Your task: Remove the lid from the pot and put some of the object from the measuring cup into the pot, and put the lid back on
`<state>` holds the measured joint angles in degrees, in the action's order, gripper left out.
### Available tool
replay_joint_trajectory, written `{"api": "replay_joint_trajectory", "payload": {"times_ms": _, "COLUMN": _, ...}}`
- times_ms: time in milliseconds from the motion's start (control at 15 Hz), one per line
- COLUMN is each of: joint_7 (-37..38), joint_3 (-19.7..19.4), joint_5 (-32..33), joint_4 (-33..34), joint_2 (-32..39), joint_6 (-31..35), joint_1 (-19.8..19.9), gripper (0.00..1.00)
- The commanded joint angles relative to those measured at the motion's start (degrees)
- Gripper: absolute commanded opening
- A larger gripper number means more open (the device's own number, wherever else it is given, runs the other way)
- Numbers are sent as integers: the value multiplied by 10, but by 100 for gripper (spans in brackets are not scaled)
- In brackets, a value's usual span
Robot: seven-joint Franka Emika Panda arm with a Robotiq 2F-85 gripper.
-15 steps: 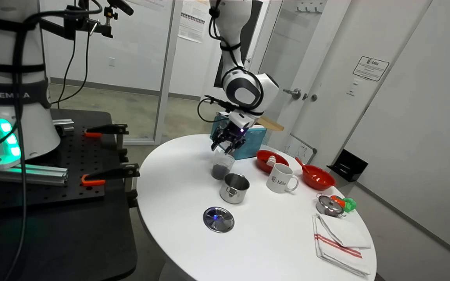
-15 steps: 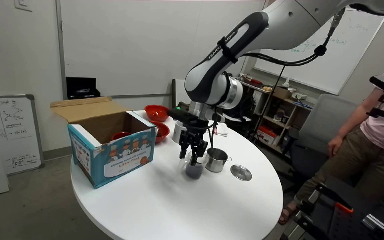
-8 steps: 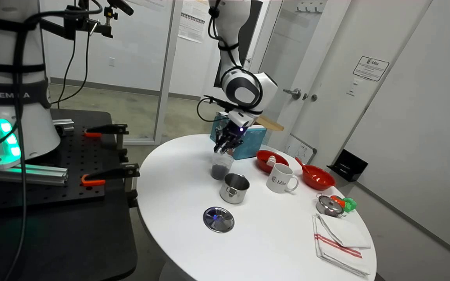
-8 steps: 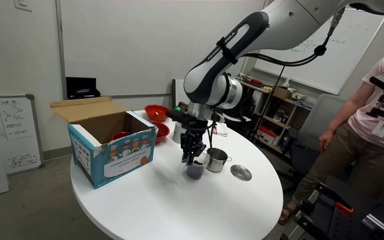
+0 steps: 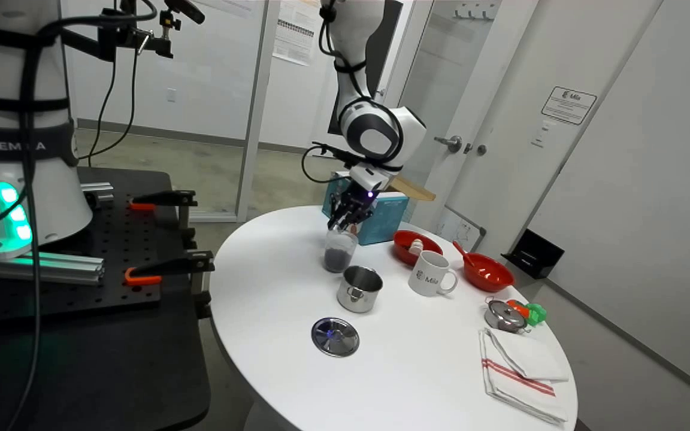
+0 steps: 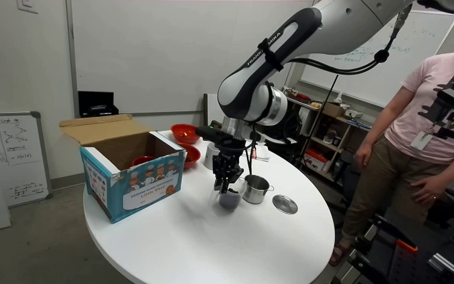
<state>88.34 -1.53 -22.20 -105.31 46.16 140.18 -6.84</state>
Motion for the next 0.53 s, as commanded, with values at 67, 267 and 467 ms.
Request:
{"api": "replay_joint_trajectory", "payload": {"times_ms": 67, "joint_7": -37, "joint_3": 12, "joint_5": 4, "joint_4": -49, "joint_2": -70, "joint_6": -28, "joint_1": 23, "gripper": 9}}
{"api": "replay_joint_trajectory", "payload": {"times_ms": 267, "joint_7": -63, "joint_3": 7, "joint_5": 7, "joint_4": -57, "joint_2": -102, "joint_6": -64, "joint_1": 38, "gripper": 9}}
{"api": "replay_joint_trajectory", "payload": {"times_ms": 467, "joint_7": -109, "joint_3": 8, "joint_5": -4, "joint_4": -61, "joint_2": -125, "joint_6": -98, "joint_1": 65, "gripper": 9}}
